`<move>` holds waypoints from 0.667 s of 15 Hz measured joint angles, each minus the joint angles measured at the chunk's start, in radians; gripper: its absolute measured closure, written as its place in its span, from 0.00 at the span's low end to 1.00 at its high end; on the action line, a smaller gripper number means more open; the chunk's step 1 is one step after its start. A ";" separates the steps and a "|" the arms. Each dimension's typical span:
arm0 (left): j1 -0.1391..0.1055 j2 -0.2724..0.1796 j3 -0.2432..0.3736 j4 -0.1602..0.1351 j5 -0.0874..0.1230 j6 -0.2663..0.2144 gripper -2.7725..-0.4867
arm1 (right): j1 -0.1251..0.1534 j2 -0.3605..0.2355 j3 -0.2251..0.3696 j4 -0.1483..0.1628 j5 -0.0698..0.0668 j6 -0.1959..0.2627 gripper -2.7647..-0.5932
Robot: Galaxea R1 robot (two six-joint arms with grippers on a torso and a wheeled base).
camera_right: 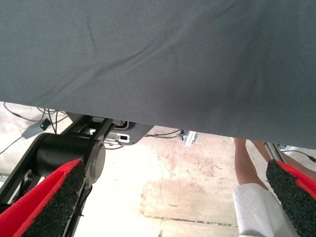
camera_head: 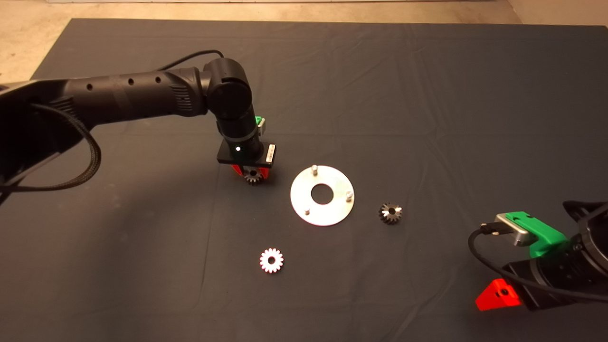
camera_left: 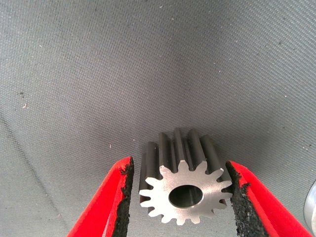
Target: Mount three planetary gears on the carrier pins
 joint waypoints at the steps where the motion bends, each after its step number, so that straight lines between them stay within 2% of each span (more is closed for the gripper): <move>1: 0.000 0.000 0.000 0.000 0.000 0.000 0.68 | 0.000 0.000 0.000 0.000 0.000 0.000 0.02; 10: 0.000 0.000 0.000 -0.003 -0.002 0.004 0.77 | 0.000 0.000 0.000 0.000 0.000 0.000 0.02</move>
